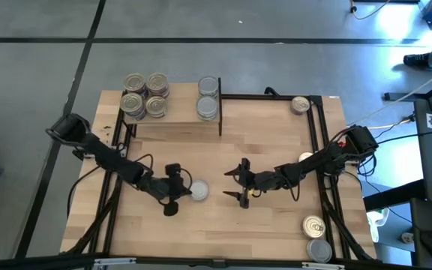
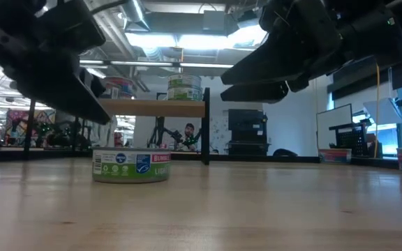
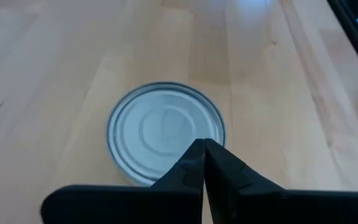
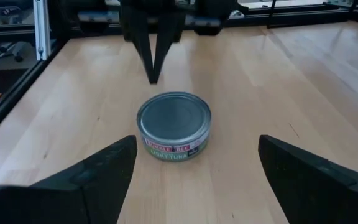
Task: Stack canned seafood by type on shelf
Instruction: Put the green tuna can on the shelf
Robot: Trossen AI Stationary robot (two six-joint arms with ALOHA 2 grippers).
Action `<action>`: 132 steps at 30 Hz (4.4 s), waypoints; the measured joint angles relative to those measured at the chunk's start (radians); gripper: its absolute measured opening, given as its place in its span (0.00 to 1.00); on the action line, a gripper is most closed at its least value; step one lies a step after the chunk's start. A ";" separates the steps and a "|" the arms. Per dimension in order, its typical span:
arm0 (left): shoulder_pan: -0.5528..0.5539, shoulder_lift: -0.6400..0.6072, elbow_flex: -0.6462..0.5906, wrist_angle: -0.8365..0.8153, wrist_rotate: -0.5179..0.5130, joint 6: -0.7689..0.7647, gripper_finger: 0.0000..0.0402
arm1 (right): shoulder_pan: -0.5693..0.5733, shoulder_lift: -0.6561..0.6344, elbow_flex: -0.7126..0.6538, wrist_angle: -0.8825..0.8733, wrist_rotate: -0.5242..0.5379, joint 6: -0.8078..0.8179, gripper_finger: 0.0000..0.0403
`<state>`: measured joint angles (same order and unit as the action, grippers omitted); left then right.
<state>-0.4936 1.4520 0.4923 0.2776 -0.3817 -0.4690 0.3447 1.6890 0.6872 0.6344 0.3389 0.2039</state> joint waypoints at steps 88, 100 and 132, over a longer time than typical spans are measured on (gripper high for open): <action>0.030 0.136 -0.296 0.508 -0.117 -0.201 0.01 | -0.121 0.510 0.595 -0.398 -0.020 -1.278 0.83; 0.030 0.136 -0.296 0.508 -0.122 -0.207 0.01 | -0.135 0.530 0.591 -0.350 -0.030 -1.316 0.83; 0.030 -0.066 -0.296 0.504 -0.129 -0.070 0.01 | -0.085 0.378 0.584 -0.471 0.159 -1.069 0.36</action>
<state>-0.4635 1.3855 0.1964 0.7813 -0.5106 -0.5390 0.2601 2.0674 1.2709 0.1636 0.4977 -0.8655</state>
